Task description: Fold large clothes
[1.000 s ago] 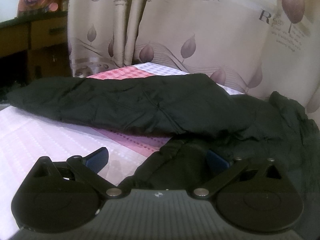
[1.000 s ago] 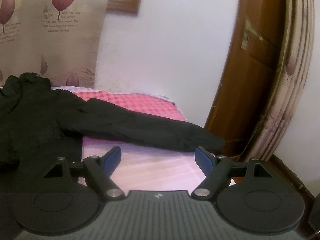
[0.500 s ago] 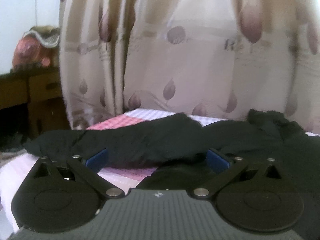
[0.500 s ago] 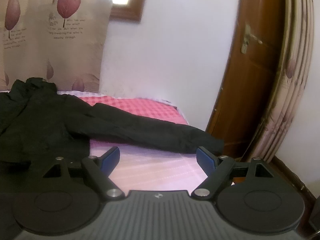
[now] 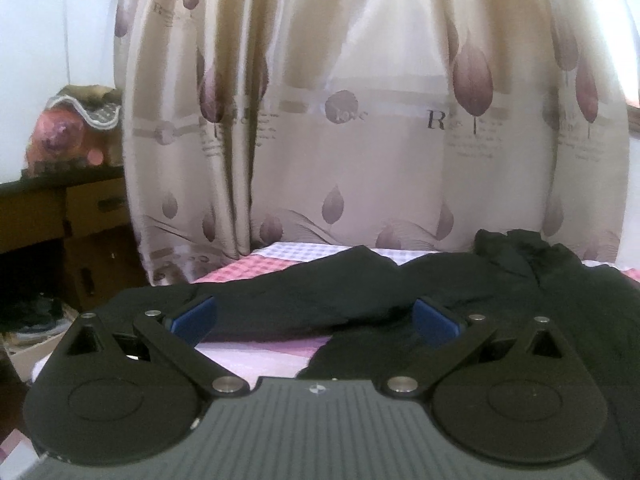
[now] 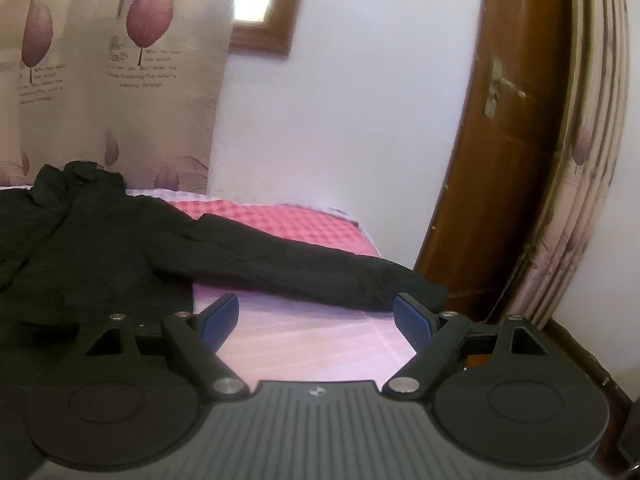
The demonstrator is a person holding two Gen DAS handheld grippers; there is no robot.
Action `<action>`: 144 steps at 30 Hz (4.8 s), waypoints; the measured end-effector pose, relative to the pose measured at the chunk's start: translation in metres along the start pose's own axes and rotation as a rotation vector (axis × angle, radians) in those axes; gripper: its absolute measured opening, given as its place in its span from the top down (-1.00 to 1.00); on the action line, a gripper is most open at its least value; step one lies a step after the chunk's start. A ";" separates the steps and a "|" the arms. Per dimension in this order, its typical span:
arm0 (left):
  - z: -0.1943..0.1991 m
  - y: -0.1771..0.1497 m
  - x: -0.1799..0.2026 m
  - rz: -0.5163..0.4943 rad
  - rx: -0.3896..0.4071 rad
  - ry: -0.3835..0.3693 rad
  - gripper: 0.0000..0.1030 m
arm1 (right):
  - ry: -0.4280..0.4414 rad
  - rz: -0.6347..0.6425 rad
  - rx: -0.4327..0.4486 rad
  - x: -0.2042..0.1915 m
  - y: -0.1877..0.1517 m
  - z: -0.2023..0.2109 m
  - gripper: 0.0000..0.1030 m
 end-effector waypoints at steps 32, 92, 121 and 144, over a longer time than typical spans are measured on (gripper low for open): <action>0.034 -0.069 -0.095 -0.088 -0.300 -0.238 -1.00 | 0.418 -0.068 -0.207 -0.058 -0.093 0.022 -0.71; 0.028 -0.082 -0.077 -0.062 -0.317 -0.277 -1.00 | 0.201 0.167 -0.112 -0.094 -0.045 0.046 -0.71; 0.028 -0.083 -0.076 -0.057 -0.316 -0.273 -1.00 | 0.171 0.182 -0.160 -0.094 -0.050 0.030 -0.72; 0.028 -0.083 -0.076 -0.049 -0.316 -0.267 -1.00 | 0.147 0.181 -0.182 -0.095 -0.057 0.020 -0.72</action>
Point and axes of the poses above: each gripper's, at about its wrist camera, not at the fingertips, and z roughly against the way its jaws point, x to its right, y to its top, the point moved 3 cm from there along -z, roughly the way its jaws point, and after that the axes turned 3 degrees about z, right-handed, at the moved point
